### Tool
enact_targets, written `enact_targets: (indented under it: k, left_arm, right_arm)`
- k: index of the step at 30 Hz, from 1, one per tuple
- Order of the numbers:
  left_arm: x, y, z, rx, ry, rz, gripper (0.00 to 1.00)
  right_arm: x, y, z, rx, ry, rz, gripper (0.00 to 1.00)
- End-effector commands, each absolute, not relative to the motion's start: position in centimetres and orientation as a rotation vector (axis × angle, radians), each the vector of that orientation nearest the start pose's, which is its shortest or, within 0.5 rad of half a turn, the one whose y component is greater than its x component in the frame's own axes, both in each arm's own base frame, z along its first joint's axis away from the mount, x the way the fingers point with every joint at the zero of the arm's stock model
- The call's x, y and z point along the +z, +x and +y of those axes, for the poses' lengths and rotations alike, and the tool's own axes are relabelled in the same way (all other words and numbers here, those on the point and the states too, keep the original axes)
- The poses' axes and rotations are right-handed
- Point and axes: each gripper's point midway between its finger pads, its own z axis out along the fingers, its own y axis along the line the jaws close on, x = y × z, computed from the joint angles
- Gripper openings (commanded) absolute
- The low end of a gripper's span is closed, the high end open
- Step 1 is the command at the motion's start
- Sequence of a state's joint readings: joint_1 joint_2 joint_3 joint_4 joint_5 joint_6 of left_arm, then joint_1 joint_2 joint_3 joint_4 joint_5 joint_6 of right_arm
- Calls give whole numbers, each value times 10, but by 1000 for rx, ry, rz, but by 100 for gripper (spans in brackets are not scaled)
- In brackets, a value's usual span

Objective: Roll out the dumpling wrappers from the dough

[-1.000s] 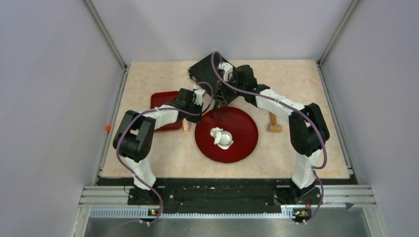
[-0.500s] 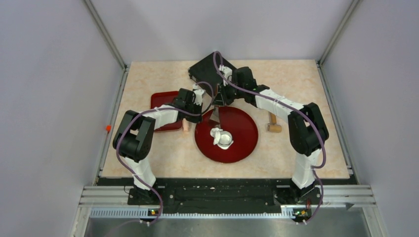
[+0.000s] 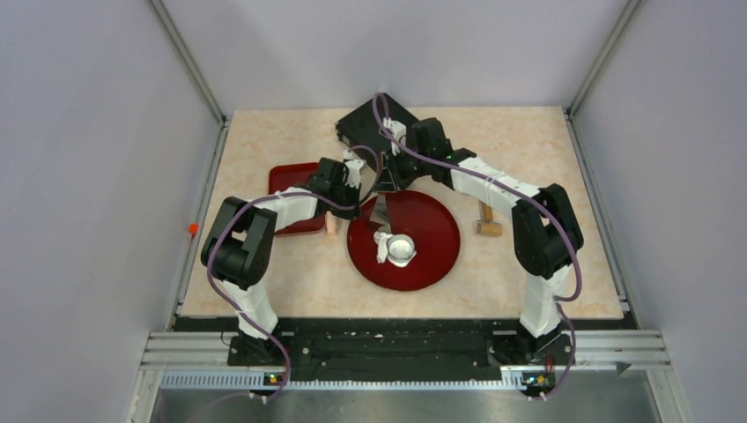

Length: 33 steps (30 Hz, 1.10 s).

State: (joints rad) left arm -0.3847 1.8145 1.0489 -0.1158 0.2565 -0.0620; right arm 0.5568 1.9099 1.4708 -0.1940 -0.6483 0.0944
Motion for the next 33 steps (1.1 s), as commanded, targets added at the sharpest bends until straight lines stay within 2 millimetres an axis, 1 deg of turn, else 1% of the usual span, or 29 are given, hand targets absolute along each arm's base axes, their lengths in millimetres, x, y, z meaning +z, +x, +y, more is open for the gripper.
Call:
enact_targets:
  k: [1,8,12,16,20,23,27,30,33]
  left_arm:
    - [46,389,-197,-466,482,2357,0]
    - [46,389,-197,-467,481,2355,0]
    - [47,389,-196,-466,478,2355,0]
    - [47,389,-196,-468,480,2354,0]
    - [47,389,-197,-468,481,2353,0]
    - [47,389,-197,-469,483,2353,0]
    - [47,389,-196,-468,481,2353,0]
    - [47,389,-196,-466,478,2354,0]
    - [47,389,-196,-466,479,2353,0]
  right_arm:
    - [174,354,383,1131,-976,2013,0]
    - [166,338,398,1136,-1062,2007,0]
    - [161,330,408,1168,-1089,2011,0]
    - [161,323,411,1166,-1119,2004,0]
    - [158,318,405,1113,-1176,1994,0]
    - [153,307,401,1074,-1241,1986,0]
    - [149,284,394,1093,-1323,1994,0]
    - [151,266,388,1124,-1385,1990,0]
    - [156,253,380,1143,-1438,1979,0]
